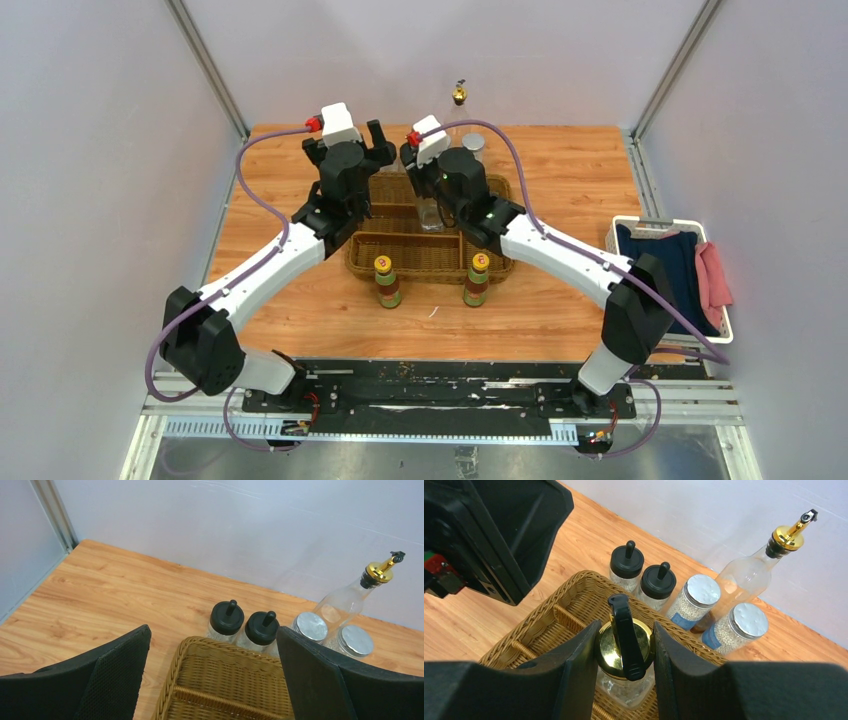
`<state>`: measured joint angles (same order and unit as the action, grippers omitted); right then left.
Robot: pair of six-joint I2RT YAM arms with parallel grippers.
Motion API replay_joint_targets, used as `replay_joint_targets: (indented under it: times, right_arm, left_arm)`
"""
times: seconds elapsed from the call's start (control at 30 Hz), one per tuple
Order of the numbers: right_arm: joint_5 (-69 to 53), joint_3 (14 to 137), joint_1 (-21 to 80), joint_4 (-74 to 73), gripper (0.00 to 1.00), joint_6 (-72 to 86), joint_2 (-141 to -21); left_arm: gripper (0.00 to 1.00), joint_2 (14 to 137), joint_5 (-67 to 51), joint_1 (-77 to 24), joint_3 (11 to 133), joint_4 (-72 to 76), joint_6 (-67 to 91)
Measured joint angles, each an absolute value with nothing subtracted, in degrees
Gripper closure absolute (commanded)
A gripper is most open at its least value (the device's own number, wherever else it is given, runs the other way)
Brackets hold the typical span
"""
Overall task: Organize the condiment bottles
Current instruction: Place the bottle in the storage box.
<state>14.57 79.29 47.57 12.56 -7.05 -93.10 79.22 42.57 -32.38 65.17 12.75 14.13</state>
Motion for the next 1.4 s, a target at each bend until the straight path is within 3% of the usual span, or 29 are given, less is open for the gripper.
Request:
replay_joint_targets:
  times: [0.9, 1.17, 1.3, 1.4]
  right_arm:
    - [18.5, 67.5, 47.6, 23.2, 0.99, -4.3, -89.7]
    - [19.6, 66.5, 47.6, 23.6, 0.57, -4.3, -88.9]
    - [19.7, 66.5, 47.6, 23.7, 0.41, -4.5, -88.9]
    - [19.8, 66.5, 47.6, 24.1, 0.37, -4.8, -88.5]
  left_arm:
    - [0.01, 79.2, 43.1, -32.4, 64.2, 14.1, 13.9]
    - [0.01, 79.9, 43.1, -32.5, 64.2, 14.1, 13.9]
    - [0.01, 80.2, 43.1, -32.5, 64.2, 14.1, 13.9]
    - [0.01, 80.2, 43.1, -32.7, 64.2, 14.1, 13.9]
